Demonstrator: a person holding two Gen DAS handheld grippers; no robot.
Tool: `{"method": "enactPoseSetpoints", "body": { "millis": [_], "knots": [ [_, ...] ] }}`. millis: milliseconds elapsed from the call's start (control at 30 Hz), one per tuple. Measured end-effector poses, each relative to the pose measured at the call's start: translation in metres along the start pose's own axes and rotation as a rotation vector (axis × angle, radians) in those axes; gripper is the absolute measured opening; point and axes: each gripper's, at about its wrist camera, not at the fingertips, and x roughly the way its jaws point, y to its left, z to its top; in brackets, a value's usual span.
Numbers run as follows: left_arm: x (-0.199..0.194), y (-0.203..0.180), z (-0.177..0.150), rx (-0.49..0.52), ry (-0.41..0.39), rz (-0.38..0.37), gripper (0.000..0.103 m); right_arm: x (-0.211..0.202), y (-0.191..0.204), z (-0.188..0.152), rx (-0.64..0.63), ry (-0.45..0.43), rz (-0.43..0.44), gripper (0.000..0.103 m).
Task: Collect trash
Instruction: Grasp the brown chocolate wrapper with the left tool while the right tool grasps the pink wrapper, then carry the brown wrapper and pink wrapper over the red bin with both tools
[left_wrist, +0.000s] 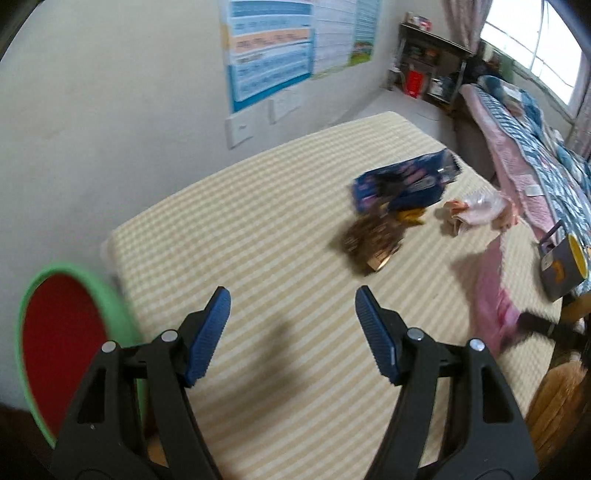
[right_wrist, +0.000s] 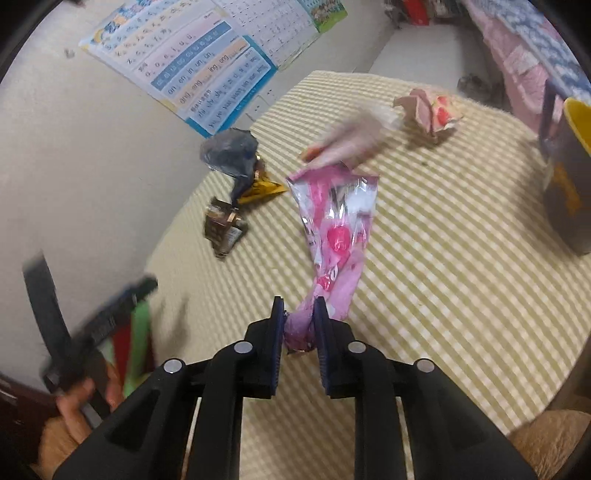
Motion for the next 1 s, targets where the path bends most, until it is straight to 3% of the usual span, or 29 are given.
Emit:
{"method": "enactPoseSetpoints", "body": {
  "millis": [33,100,167,267,433,467,500,567,667,767,1000],
  "knots": [
    [0.006,-0.007,0.005,0.010,0.005,-0.007,0.067,0.001,0.002,-0.001,-0.012,-0.004,-0.007,0.030],
    [0.016,-0.018,0.015,0.023,0.003,-0.026,0.067,0.000,0.004,-0.002,-0.035,-0.029,-0.012,0.052],
    [0.029,-0.029,0.025,0.034,0.020,-0.041,0.067,0.002,0.007,-0.001,-0.064,-0.059,-0.039,0.057],
    [0.046,-0.043,0.033,0.065,0.029,-0.055,0.074,0.002,0.002,0.000,-0.078,-0.087,-0.064,0.058],
    [0.081,-0.059,0.040,0.108,0.100,-0.051,0.074,0.007,-0.016,-0.001,-0.043,-0.084,-0.050,0.058],
    [0.090,-0.062,0.040,0.112,0.127,-0.050,0.072,0.007,-0.017,-0.001,-0.047,-0.082,-0.048,0.058],
    [0.097,-0.062,0.040,0.110,0.152,-0.051,0.059,0.009,-0.017,-0.001,-0.053,-0.079,-0.046,0.058],
    [0.100,-0.061,0.038,0.094,0.175,-0.044,0.046,0.013,-0.014,0.000,-0.067,-0.075,-0.045,0.058],
    [0.088,-0.057,0.030,0.076,0.160,-0.073,0.046,0.020,-0.008,0.001,-0.103,-0.081,-0.053,0.058],
    [0.056,-0.055,0.020,0.108,0.089,-0.044,0.046,0.029,-0.003,0.001,-0.122,-0.073,-0.073,0.058],
    [-0.002,-0.040,-0.004,0.107,0.018,-0.014,0.046,0.046,0.007,-0.002,-0.162,-0.051,-0.130,0.057]
  ]
}}
